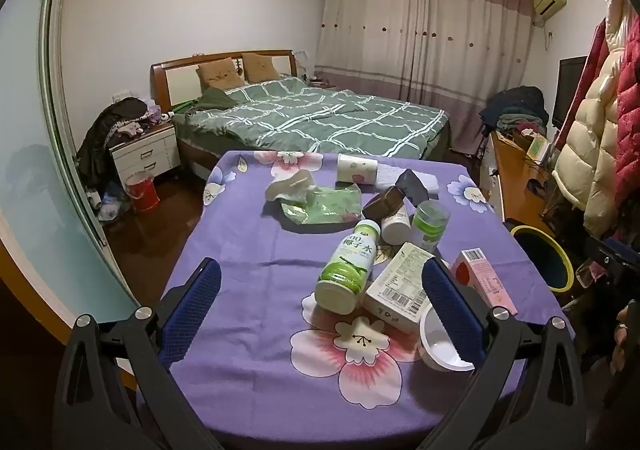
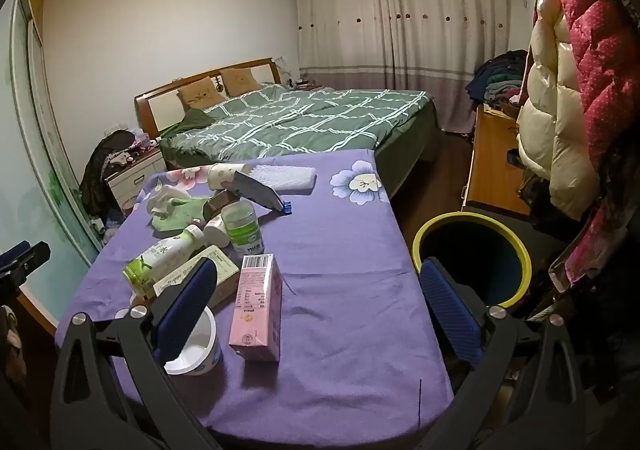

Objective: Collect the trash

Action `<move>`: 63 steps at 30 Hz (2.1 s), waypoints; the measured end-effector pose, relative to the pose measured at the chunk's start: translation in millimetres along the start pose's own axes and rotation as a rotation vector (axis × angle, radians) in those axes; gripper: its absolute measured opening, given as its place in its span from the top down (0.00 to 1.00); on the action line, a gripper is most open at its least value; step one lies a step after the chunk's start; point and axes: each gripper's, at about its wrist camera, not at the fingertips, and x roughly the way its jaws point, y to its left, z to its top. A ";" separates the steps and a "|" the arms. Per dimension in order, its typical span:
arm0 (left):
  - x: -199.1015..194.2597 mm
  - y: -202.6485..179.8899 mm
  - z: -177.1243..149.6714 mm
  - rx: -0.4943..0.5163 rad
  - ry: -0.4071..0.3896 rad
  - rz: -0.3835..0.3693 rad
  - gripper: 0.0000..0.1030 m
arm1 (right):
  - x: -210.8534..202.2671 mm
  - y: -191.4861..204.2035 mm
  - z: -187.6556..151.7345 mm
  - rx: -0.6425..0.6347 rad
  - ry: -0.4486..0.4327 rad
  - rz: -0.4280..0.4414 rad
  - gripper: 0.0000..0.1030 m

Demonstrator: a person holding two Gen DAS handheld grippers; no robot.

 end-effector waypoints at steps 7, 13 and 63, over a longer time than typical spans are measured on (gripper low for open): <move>0.0 3.5 1.1 -0.024 0.008 -0.020 0.04 | 5.7 3.9 -4.1 -0.006 -0.004 -0.008 0.06; 0.2 2.7 1.2 -0.021 0.010 -0.018 0.04 | 7.5 6.1 -6.0 -0.008 -0.001 -0.008 0.06; 3.0 -6.8 -3.1 0.009 0.019 -0.038 0.04 | 19.6 8.4 -8.0 -0.006 0.024 0.006 0.06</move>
